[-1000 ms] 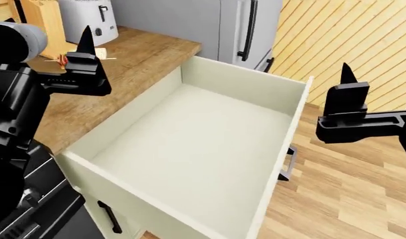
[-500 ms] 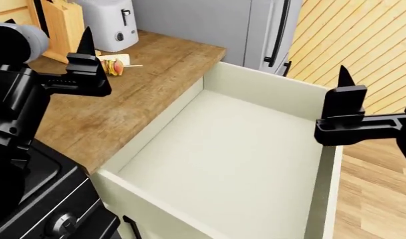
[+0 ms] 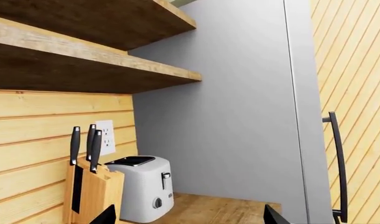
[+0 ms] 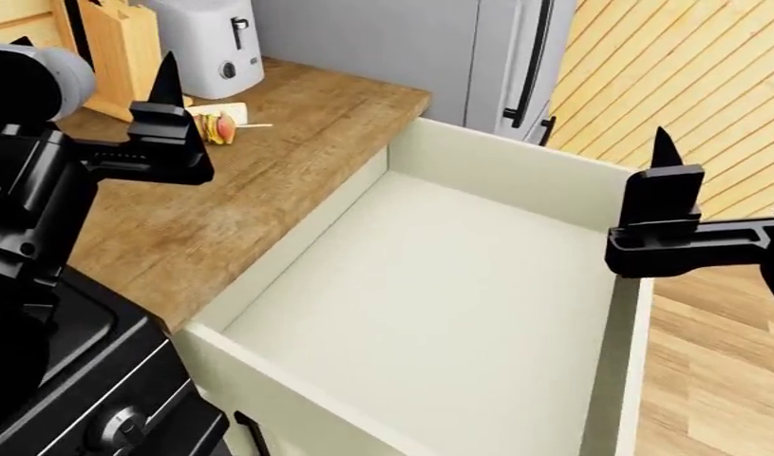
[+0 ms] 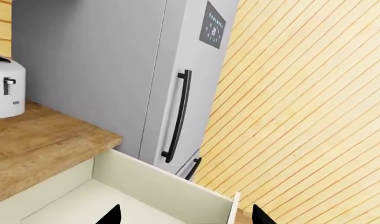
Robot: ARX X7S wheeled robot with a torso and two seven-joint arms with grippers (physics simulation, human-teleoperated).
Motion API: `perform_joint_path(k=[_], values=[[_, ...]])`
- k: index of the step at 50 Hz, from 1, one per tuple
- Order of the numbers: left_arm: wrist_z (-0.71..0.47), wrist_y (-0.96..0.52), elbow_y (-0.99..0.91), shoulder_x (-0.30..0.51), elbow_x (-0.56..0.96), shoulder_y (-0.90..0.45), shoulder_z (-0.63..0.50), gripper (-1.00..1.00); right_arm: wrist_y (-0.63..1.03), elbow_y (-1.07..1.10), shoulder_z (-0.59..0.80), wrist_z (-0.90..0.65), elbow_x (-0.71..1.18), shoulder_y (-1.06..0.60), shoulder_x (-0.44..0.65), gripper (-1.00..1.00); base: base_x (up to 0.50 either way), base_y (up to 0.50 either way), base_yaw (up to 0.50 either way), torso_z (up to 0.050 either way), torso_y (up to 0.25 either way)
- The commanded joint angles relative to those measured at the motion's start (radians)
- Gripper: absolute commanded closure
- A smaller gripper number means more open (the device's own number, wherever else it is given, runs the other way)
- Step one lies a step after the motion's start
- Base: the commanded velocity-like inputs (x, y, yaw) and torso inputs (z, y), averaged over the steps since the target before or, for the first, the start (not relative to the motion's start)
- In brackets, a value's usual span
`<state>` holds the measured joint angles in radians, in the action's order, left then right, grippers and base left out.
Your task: Close the left drawer.
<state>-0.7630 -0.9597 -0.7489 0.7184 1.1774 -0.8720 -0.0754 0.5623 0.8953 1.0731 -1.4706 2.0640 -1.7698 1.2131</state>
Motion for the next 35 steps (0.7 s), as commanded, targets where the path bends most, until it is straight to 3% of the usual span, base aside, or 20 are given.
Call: perform_joint_path(k=[1, 10, 18, 35], values=[[-0.001, 0.003, -0.001, 0.003, 0.001, 0.001, -0.002, -1.0, 0.033, -0.009, 0.012, -0.018, 0.014, -0.02, -0.01, -1.0, 0.0, 0.0, 0.0, 0.0, 0.0], [0.002, 0.008, 0.0, 0.003, -0.006, 0.005, -0.007, -1.0, -0.005, 0.008, -0.003, 0.023, -0.003, -0.006, 0.003, -1.0, 0.01, -0.02, 0.0, 0.0, 0.0], [0.001, 0.01, -0.002, 0.006, -0.005, 0.007, -0.008, -1.0, 0.01, -0.003, 0.01, -0.002, 0.007, -0.008, -0.004, -1.0, 0.22, -0.36, 0.0, 0.0, 0.0], [0.0, 0.013, 0.002, 0.008, -0.002, 0.003, -0.012, -1.0, -0.002, 0.001, 0.017, 0.004, -0.013, 0.011, 0.014, -1.0, 0.0, 0.0, 0.0, 0.0, 0.0]])
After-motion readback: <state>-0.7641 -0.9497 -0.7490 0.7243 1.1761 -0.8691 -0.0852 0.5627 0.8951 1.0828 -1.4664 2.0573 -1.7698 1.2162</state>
